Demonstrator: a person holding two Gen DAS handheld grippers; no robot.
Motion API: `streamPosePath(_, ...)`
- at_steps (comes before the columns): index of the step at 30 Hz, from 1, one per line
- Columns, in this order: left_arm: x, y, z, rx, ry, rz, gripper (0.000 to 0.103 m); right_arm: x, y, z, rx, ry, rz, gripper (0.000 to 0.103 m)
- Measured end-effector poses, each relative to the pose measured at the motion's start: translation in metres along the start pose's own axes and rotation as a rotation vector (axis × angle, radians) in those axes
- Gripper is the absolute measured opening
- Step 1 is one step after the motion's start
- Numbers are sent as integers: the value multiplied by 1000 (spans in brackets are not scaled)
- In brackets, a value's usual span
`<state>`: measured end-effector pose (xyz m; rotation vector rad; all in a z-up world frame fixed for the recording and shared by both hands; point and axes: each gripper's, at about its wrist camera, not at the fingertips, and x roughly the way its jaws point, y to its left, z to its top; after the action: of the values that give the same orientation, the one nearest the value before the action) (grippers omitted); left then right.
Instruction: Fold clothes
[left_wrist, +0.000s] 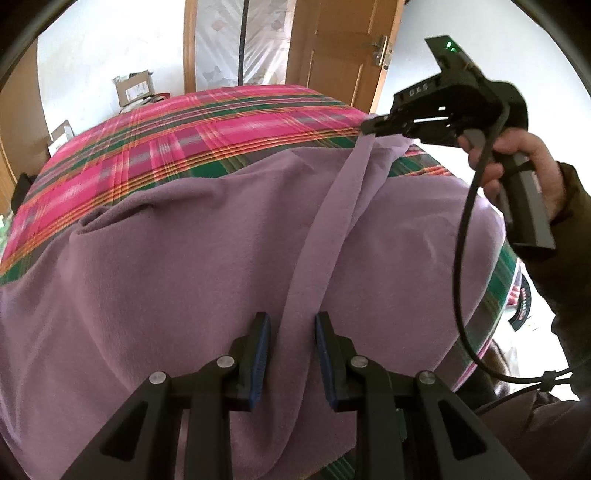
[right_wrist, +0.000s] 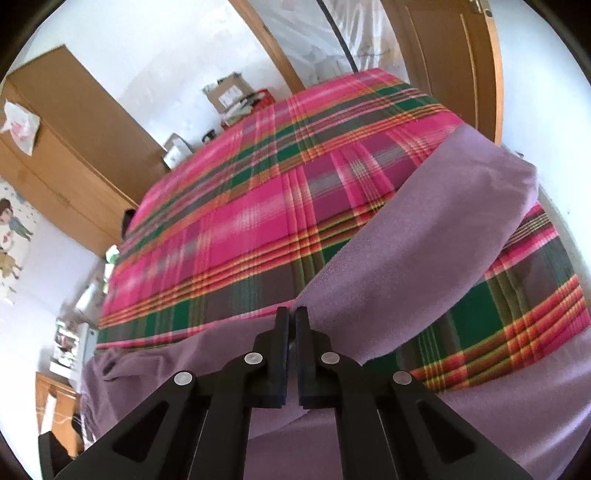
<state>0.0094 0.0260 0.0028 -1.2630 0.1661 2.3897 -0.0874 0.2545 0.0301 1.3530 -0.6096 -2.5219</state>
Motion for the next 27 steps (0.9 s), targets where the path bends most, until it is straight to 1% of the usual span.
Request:
streamPosePath(2,1,-5,1,24,1,21,26,-3,0,0,-3,-11,7,3)
streamPosePath(5,4,-12,3,58,4,23,26,-7,-2,0,10,-34,34,3)
streamPosePath(8,9,-16,5,83,13,65,26,-14,-6,-4,11,-57,57,3)
streamPosePath(10,9,-14,6,66,11,57,26,-17,-6,-6,5,-72,59,3)
streamPosePath(12,6,-15,7,69,-2,48,26,-19,-6,-7,12,-86,70,3)
streamPosePath(15,9,-20,6,91,11,66,26,-30,-9,-9,23,-125,97,3)
streamPosePath(18,5,-24,3,83,8,59,26,-43,-7,-15,-1,-174,102,3)
streamPosePath(19,3,-21,3,70,0,45,22,-48,-6,-17,-18,-190,96,3)
streamPosePath(20,1,-19,3,58,-8,32,12,-53,-4,-20,-35,-205,90,3)
streamPosePath(21,-1,-18,3,47,-14,27,8,-58,-3,-22,-50,-220,84,3)
streamPosePath(23,-8,-16,2,32,-35,9,5,-62,-4,-26,-55,-232,79,3)
streamPosePath(27,-24,-19,2,31,-90,-18,5,-71,-13,-32,-37,-252,73,3)
